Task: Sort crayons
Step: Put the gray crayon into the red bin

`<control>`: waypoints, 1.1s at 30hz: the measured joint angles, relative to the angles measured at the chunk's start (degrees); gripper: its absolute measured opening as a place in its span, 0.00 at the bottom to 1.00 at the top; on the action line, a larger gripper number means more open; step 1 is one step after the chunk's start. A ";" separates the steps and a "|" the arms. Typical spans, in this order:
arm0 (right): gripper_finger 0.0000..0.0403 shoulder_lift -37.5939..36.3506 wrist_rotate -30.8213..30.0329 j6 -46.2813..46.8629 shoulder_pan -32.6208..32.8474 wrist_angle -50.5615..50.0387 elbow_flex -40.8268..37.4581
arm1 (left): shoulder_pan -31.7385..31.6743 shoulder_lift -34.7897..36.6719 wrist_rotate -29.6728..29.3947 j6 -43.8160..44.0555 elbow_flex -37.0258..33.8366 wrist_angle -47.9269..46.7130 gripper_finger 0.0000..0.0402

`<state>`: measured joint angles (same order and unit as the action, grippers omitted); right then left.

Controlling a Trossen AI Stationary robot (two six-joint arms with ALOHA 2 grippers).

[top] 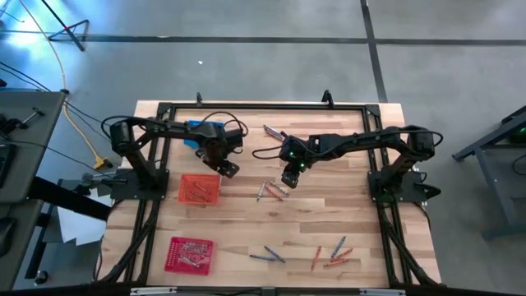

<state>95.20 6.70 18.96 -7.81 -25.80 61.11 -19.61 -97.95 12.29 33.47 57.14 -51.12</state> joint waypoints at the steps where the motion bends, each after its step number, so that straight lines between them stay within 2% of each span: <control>1: 0.37 0.00 0.01 0.00 -0.01 0.00 -0.01 | -0.23 -0.02 -0.24 0.33 0.00 0.01 0.43; 6: 0.37 0.00 0.04 0.00 0.00 -0.01 -0.01 | -1.22 -0.48 -0.81 0.39 0.00 0.85 0.43; 11: 0.37 0.00 0.28 0.00 -0.01 -0.04 -0.01 | -1.80 -5.05 -0.81 -0.70 0.60 0.39 0.43; 20: 0.37 0.00 0.26 0.00 0.00 -0.27 -0.01 | -0.56 -12.70 -1.74 -6.21 7.54 -6.49 0.42; 24: 0.37 0.00 0.24 -0.09 0.00 -0.42 -0.01 | -0.06 -13.09 -2.32 -6.59 10.00 -8.06 0.33; 31: 0.37 0.00 0.20 -1.31 -0.01 -0.53 -0.01 | 0.12 -13.20 -1.59 -6.76 10.89 -7.62 0.05; 33: 0.37 0.00 0.20 -1.47 0.00 -0.60 -0.01 | 0.40 -13.20 -0.49 -6.64 10.91 -7.55 0.02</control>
<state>95.20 6.90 17.49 -7.81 -26.40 61.10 -19.20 -111.15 11.81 26.83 68.05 -58.67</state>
